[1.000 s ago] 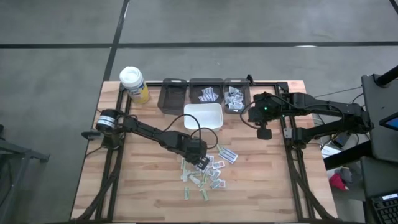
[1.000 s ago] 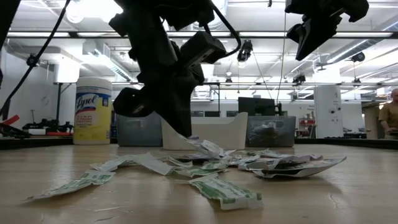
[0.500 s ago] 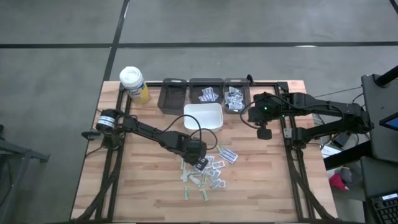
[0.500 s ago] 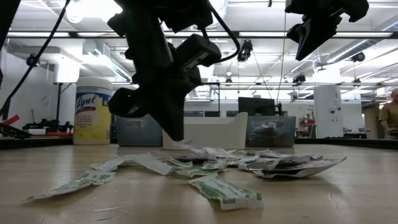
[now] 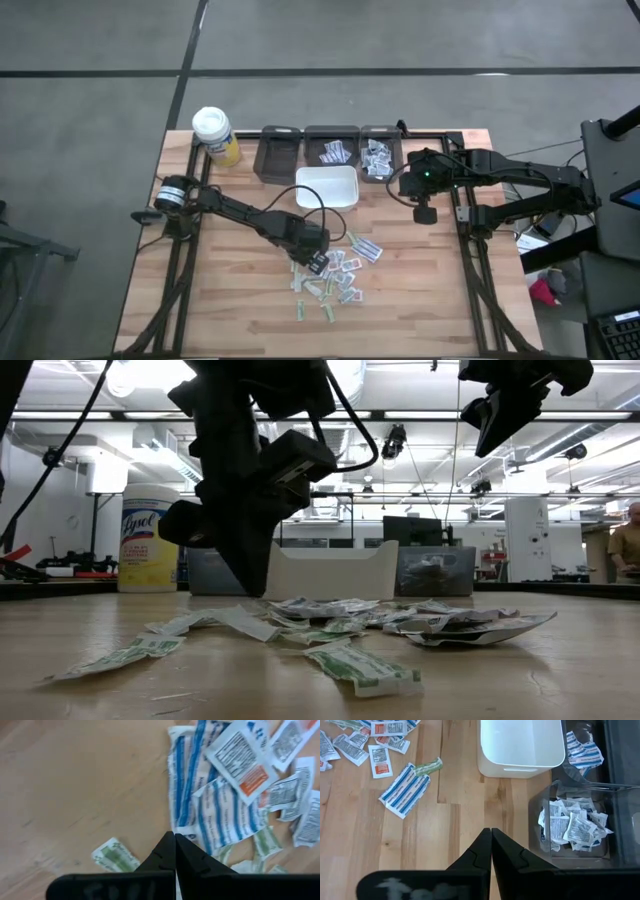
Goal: Pick & Place First Aid Supplies
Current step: Put the blue bandage pack into the middle black bin
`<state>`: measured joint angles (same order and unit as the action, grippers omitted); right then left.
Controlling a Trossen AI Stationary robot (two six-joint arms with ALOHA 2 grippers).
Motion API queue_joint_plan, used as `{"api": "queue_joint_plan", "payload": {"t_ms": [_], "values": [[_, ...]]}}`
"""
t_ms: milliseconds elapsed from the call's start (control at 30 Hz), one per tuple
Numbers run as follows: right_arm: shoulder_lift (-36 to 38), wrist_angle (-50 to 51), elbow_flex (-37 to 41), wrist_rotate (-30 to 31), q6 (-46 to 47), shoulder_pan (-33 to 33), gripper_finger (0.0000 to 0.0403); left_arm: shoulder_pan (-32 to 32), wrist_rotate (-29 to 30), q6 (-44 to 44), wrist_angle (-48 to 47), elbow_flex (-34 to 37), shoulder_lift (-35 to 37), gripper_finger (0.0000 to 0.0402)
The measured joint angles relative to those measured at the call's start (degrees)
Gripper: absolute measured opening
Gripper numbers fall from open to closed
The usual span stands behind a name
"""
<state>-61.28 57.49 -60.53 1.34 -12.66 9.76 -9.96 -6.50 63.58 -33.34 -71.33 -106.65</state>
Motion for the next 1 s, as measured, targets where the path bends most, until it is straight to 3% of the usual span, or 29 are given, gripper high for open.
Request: {"api": "queue_joint_plan", "payload": {"t_ms": [333, 800, 1000], "values": [[0.0, 0.0, 0.0, 0.0, 0.2, 0.0, 0.0008, 0.6, 0.6, -2.4, -5.3, 0.0, 0.1, 0.0], [0.0, -1.2, 0.2, 0.0, 0.2, 0.0, 0.0008, 0.6, 5.5, -3.6, -2.8, 0.0, 5.8, 0.0], [0.0, -1.3, 0.2, 0.0, 0.2, 0.0, 0.0008, 0.6, 6.4, -4.0, 4.6, 0.0, 6.0, 0.0]]}}
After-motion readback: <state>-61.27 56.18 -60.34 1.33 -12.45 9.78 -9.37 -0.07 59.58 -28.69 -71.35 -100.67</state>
